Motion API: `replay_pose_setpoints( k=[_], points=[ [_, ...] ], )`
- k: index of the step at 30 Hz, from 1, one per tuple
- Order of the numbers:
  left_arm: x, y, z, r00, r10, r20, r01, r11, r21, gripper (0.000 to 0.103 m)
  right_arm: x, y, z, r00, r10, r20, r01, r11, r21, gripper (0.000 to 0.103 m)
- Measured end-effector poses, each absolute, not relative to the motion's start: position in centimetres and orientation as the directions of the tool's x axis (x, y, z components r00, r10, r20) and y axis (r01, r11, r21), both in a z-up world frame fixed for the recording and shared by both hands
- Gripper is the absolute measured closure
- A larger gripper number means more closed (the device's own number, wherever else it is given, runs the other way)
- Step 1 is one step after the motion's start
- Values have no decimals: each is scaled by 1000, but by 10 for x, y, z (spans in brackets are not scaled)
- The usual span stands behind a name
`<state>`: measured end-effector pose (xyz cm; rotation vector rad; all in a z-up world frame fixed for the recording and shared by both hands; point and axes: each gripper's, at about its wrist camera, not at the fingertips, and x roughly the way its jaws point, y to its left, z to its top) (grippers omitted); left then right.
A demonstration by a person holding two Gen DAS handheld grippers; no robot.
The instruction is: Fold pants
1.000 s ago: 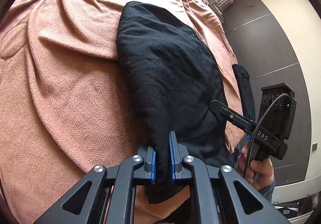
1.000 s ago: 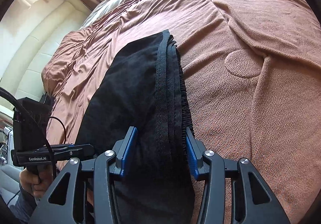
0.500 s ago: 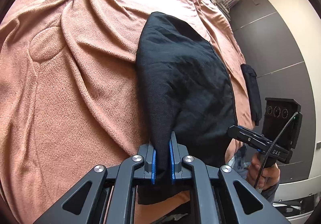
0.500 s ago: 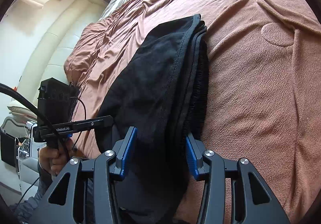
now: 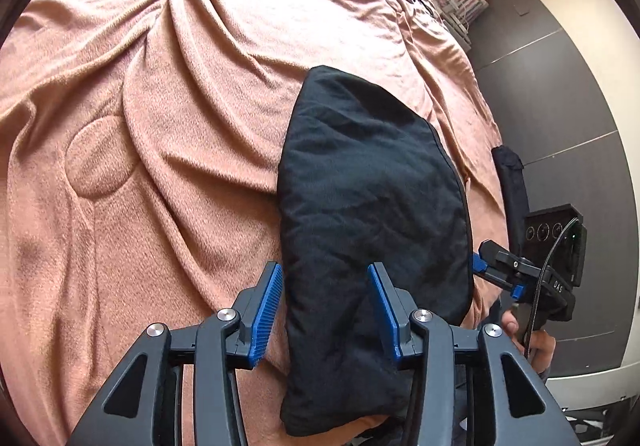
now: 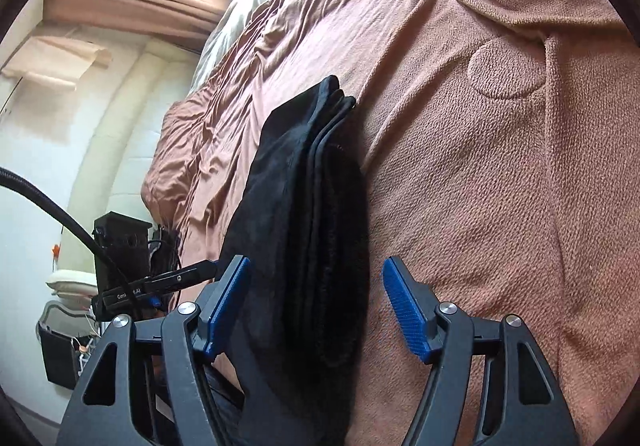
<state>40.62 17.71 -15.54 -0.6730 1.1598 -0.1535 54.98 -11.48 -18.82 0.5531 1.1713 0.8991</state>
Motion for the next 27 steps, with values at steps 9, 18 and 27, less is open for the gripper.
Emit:
replay_pose_setpoints(
  k=[9,18,27],
  points=[
    [427,187,-168,397,-442,-804,-240,796,-556,56,561,-96,-214,75,855,-513,-259,514,818,36],
    [443,190,-182,393,-480,-784,-240,770,-591,56,575,-81,-217,46,840,-541,-218,537,815,36],
    [457,198,-187,426,-536,-729,-219,721,-658,56,580,-85,-226,16,877,-479,-196,473,859,36]
  ],
)
